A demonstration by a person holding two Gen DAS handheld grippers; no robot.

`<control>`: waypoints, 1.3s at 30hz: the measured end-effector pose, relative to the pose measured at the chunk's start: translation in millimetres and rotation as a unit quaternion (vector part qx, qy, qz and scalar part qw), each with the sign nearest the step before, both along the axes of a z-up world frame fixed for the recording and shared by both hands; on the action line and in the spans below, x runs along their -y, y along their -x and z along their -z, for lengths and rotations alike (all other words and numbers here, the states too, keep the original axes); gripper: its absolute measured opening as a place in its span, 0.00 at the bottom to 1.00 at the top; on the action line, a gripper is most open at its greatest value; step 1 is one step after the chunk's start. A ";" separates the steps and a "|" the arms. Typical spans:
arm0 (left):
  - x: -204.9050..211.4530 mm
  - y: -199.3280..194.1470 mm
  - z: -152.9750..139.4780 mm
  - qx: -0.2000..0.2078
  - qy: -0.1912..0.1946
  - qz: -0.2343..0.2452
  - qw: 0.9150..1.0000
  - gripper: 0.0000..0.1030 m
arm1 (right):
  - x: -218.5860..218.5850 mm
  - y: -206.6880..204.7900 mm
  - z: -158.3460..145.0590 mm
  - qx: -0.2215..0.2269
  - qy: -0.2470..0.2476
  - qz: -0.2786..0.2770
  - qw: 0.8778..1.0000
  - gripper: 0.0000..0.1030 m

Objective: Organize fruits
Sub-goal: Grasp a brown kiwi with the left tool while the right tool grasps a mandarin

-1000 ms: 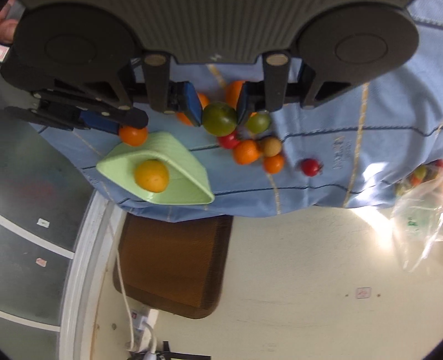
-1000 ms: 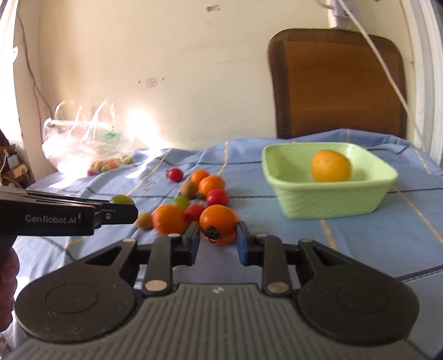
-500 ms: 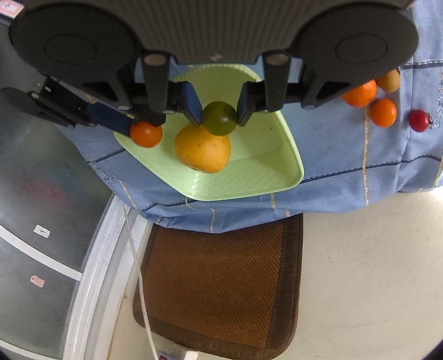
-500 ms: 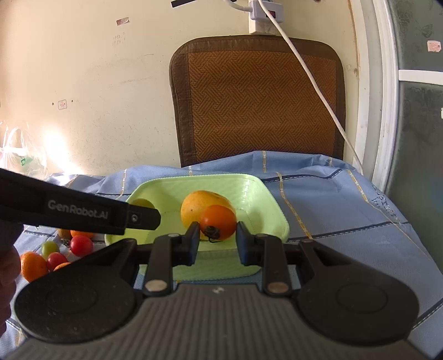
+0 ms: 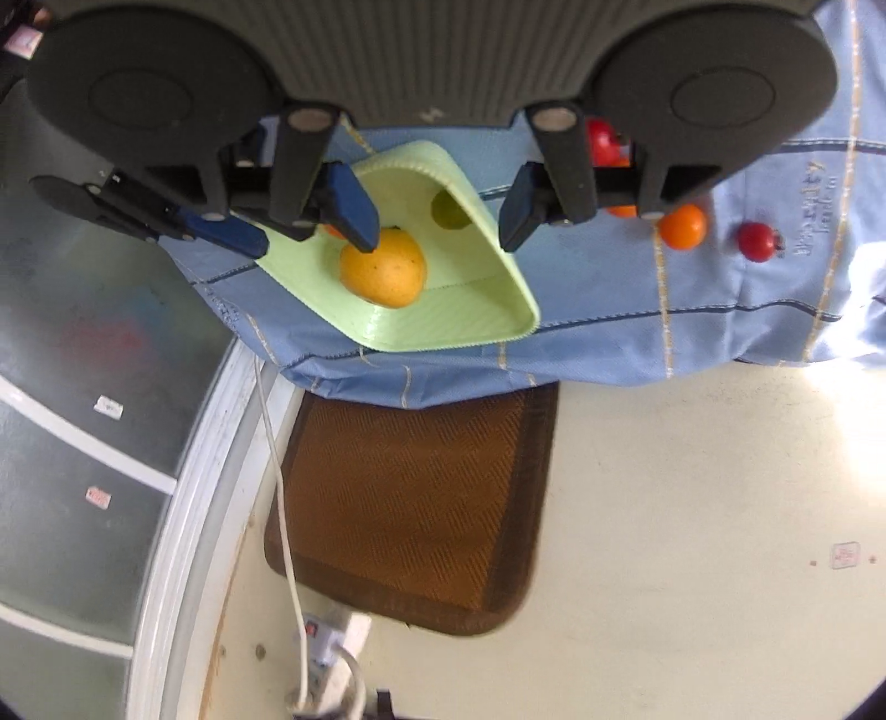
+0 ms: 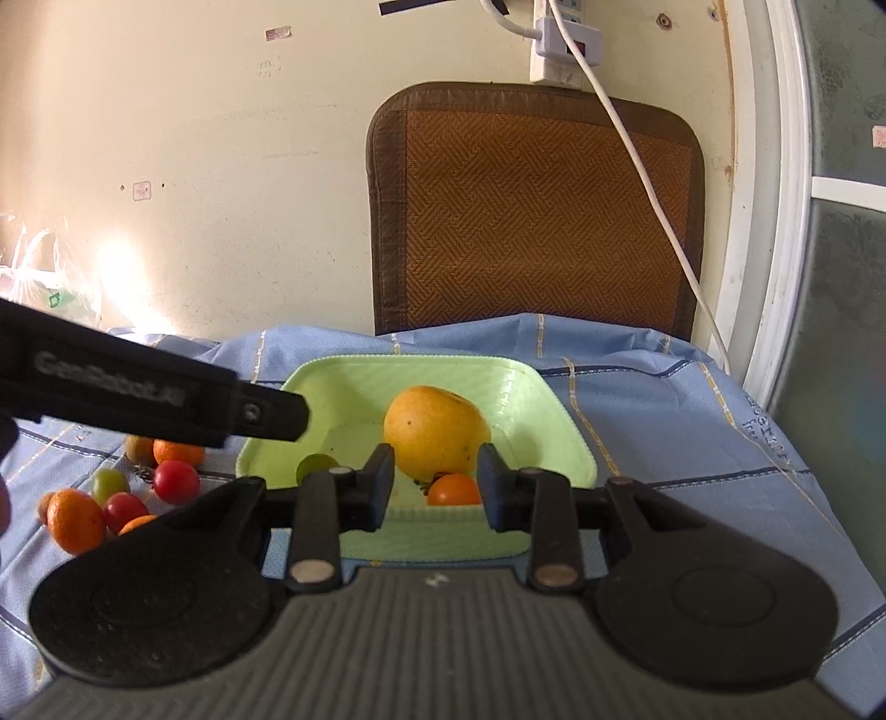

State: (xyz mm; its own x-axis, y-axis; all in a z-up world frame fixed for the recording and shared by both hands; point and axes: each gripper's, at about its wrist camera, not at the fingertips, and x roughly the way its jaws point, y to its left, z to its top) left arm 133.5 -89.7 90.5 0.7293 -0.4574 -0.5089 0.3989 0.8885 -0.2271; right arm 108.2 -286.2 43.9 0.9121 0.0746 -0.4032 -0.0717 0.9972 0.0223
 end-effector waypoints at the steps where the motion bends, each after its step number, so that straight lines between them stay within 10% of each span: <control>1: -20.9 9.8 -4.5 0.010 0.007 -0.016 1.000 0.50 | -0.7 7.4 -3.9 0.012 -0.006 -0.001 1.000 0.34; 8: -131.2 49.4 10.7 -0.007 -0.060 -0.138 0.989 0.50 | -26.3 53.0 -3.5 0.005 -0.075 -0.066 0.995 0.34; 13: -161.1 65.9 36.0 -0.034 -0.059 -0.138 0.988 0.50 | -66.7 62.3 13.6 -0.035 -0.096 -0.111 0.989 0.34; 25: -160.5 58.2 50.4 -0.040 0.008 -0.106 0.994 0.46 | -144.0 23.6 19.8 -0.060 -0.012 -0.174 0.983 0.35; 39: -99.4 33.9 69.8 -0.036 -0.082 -0.056 0.994 0.33 | -107.7 64.1 23.4 -0.065 -0.062 -0.142 0.986 0.32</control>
